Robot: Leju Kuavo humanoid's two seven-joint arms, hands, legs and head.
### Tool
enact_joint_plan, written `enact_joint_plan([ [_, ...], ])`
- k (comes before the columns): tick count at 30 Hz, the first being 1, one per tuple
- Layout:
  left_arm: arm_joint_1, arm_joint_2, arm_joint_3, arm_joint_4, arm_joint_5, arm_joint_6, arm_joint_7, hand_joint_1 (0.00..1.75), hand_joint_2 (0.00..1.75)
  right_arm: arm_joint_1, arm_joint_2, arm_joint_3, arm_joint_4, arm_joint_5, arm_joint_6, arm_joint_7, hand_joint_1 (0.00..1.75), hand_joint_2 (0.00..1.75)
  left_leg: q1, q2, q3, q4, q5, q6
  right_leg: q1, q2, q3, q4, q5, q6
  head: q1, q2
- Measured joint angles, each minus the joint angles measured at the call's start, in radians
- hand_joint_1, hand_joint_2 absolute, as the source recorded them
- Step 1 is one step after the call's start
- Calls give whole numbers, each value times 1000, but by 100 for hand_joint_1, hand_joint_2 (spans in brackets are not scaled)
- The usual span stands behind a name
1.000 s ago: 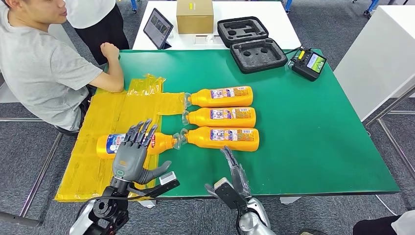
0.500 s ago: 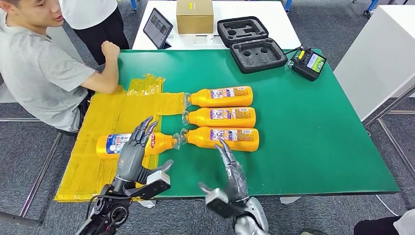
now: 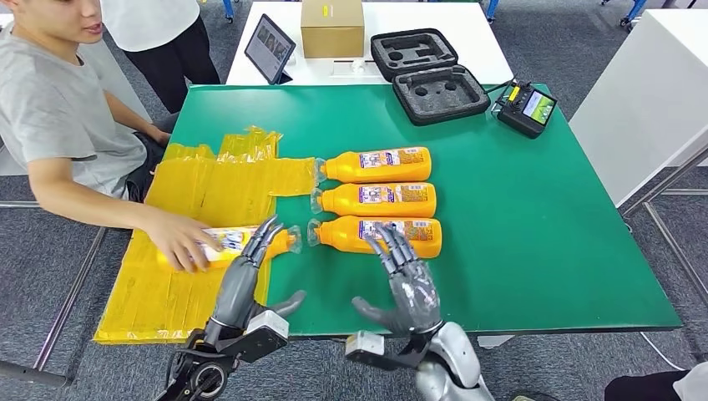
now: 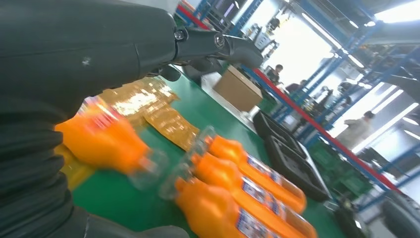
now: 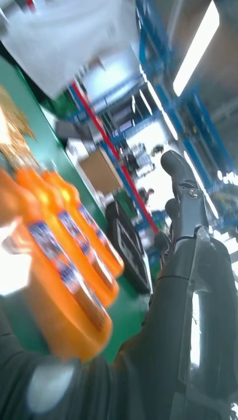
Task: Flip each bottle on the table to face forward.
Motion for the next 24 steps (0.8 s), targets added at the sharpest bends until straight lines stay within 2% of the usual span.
enact_joint_plan([
  [4,0,-14,-17,0,20,-11,-12,0,175,-57,-20,-52,70,-11,0,-7,0,175,0,0,0,0,0,0,0,0,0,0,0,0,0,0],
  [11,-4,-26,-32,-1,35,-12,-27,0,175,-115,-41,-112,166,87,0,29,0,175,0,0,0,0,0,0,0,0,0,0,0,0,0,0],
  [19,-48,-41,-65,16,62,-31,-59,0,175,-264,-87,-124,392,153,0,74,0,175,-1,0,0,0,1,1,-1,0,0,0,1,1,0,0],
  [24,-75,-48,-80,37,75,-31,-67,0,175,-317,-96,-124,487,168,0,89,0,175,-1,0,0,1,1,1,-1,0,0,0,1,2,0,0],
])
